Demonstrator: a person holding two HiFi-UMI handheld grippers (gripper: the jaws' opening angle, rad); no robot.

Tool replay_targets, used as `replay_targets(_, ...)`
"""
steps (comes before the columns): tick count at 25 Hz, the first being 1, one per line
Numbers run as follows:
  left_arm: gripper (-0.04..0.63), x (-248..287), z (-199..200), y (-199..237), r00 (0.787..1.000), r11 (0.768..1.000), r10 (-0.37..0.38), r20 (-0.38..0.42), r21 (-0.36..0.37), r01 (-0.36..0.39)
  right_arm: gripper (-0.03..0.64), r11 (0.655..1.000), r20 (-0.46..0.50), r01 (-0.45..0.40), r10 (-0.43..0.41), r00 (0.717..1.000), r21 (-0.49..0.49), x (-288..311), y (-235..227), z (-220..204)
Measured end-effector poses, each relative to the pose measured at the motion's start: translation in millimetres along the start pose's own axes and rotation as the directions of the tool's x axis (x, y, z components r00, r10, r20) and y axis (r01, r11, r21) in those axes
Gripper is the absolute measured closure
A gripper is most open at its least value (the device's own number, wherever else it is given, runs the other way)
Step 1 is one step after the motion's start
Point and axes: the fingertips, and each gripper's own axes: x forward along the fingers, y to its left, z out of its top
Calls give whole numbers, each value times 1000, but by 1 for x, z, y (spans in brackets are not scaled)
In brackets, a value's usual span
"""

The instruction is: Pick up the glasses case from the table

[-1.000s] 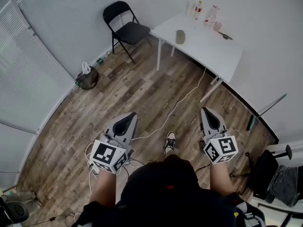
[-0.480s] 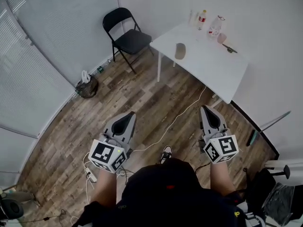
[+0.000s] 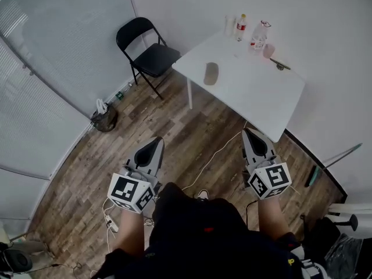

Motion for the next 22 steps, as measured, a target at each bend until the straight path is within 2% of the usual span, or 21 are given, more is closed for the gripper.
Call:
replay_targets(4,572,27,3,6,1000,1000,-10,0,3,10,595,1000,-2,7,-7,1000,-11,14,-17,-3)
replay_targets(7,572,54,7,11,999,999,-31,9,14,31,595,992,-4,29,-30,1000,-124,30,-29,-2)
replay_targets(9,572,73,7,15,999,998,-54,4,20,54,595,986,0,33,-33,999,-164,42,-33,-1)
replay_targets(14,572,118,10,39,995,995,-100,7,14,100,595,984,-15,58,-61,998,-167,75,-53,0)
replay_targets(19,572,166,15,82,989,989,-145,6,11,145,594,978,-50,154,-162,986,-142,126,-87,-1)
replay_targets(22,572,192,17,116,985,985,-172,1,0,172,594,976,-63,184,-192,979,-121,166,-98,-1)
